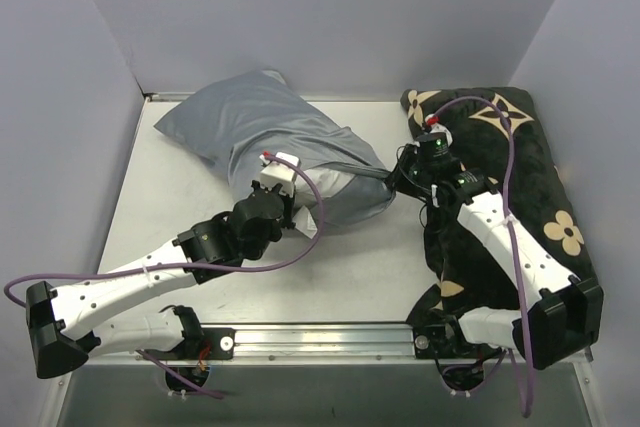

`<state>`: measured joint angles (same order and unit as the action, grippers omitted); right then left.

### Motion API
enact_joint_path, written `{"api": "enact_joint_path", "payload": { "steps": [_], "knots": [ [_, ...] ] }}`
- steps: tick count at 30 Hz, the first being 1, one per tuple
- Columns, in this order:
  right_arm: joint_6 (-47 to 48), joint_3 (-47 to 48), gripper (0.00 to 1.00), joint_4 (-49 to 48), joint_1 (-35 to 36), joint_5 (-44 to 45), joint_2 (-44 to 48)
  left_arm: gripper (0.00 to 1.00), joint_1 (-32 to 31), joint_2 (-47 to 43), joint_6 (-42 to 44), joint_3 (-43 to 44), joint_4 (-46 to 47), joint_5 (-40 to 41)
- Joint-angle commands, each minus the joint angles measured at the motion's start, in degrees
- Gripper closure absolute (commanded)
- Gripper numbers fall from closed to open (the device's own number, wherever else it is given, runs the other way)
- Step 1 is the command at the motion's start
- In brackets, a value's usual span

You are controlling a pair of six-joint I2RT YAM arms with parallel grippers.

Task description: Remove the pillowcase from the pillow

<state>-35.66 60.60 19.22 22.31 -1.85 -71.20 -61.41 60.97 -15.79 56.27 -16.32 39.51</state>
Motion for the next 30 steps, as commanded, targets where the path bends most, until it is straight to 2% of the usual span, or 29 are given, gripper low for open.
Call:
{"api": "enact_joint_path", "payload": {
  "steps": [1,5,10,12,13,18,19,21,22,27,30],
  "knots": [
    [-0.37,-2.32,0.83,-2.95,-2.16,-3.25,-1.83,1.0,0.23,-2.78,-2.05,4.99,5.6,0.57],
    [-1.78,-5.83,0.97,-5.76,-4.72,-4.92,-4.65,1.0,0.67,-3.75,-4.77,7.53,2.7,3.37],
    [-4.68,-12.94,1.0,-11.03,-4.9,-5.01,-2.72,1.0,1.55,-5.07,-6.97,9.38,-0.12,7.94],
    [-5.65,-15.24,0.93,-12.28,-4.73,-5.1,-0.26,1.0,2.08,-5.42,-8.55,9.56,-0.3,8.31],
    [-5.74,-16.46,0.84,-12.89,-4.55,-4.84,0.27,1.0,2.17,-5.6,-8.73,9.39,0.05,8.22],
    [-5.12,-17.09,0.86,-14.82,-4.55,-3.69,-2.97,1.0,2.17,-7.53,-9.87,9.65,1.55,8.31],
    [-5.3,-17.27,0.78,-17.09,-4.55,-4.91,-3.68,1.0,2.17,-7.53,-9.61,10.6,1.46,8.39],
    [-5.3,-15.96,0.68,-17.99,-3.85,-8.34,-5.0,1.0,2.17,-6.4,-8.56,11.58,1.37,7.78],
    [-5.04,-15.25,0.62,-16.43,-2.63,-8.35,-3.87,1.0,2.17,-5.78,-8.12,12.45,1.2,7.43],
    [-4.07,-11.3,0.46,-9.04,-1.39,-3.17,5.7,1.0,2.08,-4.02,-8.9,12.02,0.93,5.94],
    [-4.77,-10.94,0.45,-5.34,-1.83,-2.55,11.95,1.0,1.99,-3.32,-9.61,11.32,1.72,4.97]
  ]
}}
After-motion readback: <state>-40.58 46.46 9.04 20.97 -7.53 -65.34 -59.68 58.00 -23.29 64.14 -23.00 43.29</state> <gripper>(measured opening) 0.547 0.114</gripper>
